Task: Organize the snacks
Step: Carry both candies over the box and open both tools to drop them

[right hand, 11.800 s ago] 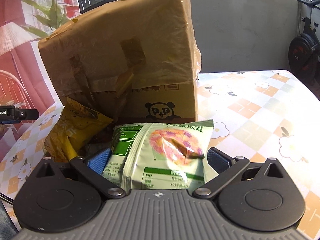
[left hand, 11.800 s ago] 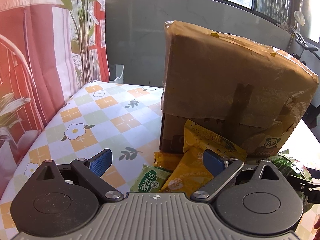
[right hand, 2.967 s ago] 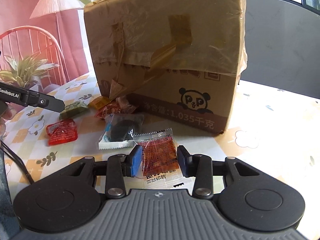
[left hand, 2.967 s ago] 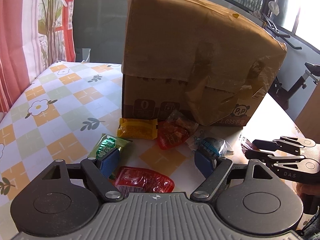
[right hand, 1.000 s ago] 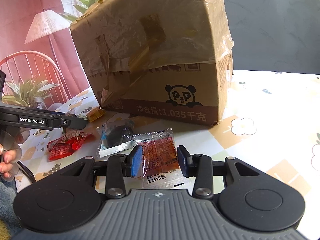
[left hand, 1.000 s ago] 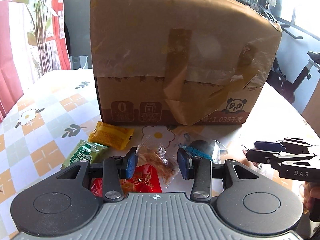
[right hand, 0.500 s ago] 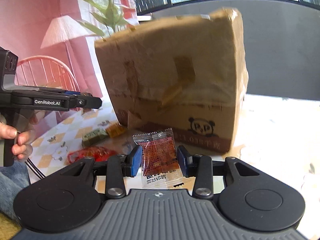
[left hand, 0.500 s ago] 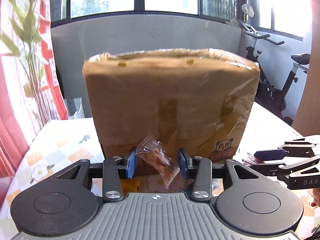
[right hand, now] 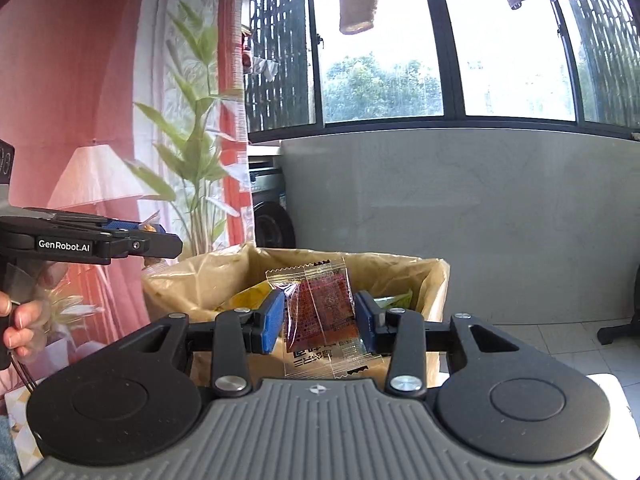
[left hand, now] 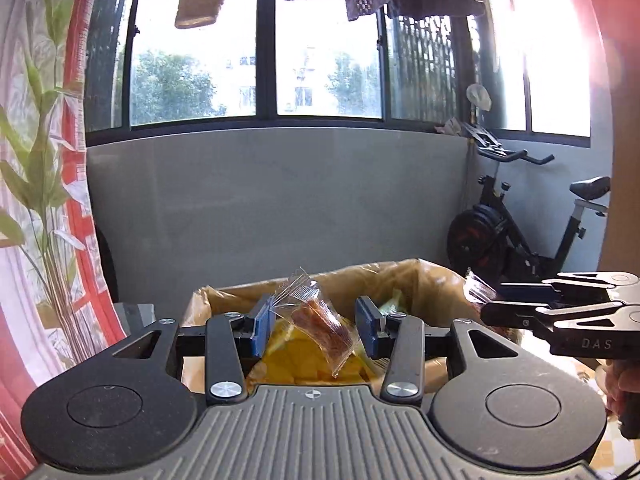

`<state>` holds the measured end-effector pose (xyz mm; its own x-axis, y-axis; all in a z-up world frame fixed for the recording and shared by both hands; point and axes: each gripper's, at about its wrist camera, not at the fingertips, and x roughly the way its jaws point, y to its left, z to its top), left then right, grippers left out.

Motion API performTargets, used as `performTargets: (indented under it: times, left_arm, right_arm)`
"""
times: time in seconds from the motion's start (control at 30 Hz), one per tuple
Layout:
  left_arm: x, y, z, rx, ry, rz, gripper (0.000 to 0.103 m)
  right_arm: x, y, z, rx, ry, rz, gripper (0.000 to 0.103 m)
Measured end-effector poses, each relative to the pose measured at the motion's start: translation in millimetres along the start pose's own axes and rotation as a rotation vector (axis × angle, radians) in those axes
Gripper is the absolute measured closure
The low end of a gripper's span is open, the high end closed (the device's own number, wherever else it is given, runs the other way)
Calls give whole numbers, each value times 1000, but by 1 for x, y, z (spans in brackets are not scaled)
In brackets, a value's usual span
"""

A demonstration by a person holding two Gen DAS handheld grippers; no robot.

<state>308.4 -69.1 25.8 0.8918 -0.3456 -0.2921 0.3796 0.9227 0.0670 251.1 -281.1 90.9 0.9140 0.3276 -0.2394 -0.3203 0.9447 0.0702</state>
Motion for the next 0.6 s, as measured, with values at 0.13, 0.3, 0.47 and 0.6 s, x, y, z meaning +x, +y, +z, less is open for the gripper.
performTargets:
  times: [0.13,0.3,0.47,0.6]
  left_arm:
    - [31,8,6,-40,29,52,56]
    - [50,12,2,-41,108,68,38]
    - [40,24,-12,-93,128,65,28]
    - [22,44,-31,-151,140,0,23]
  right_arm:
    - [32,-2,8,2,41,-76,61]
    - [50,-10,-2,41,86,-160,47]
    - [33,-9,-12,41,50,-143,30]
    - [11,-4,-17,119,10,-121,30]
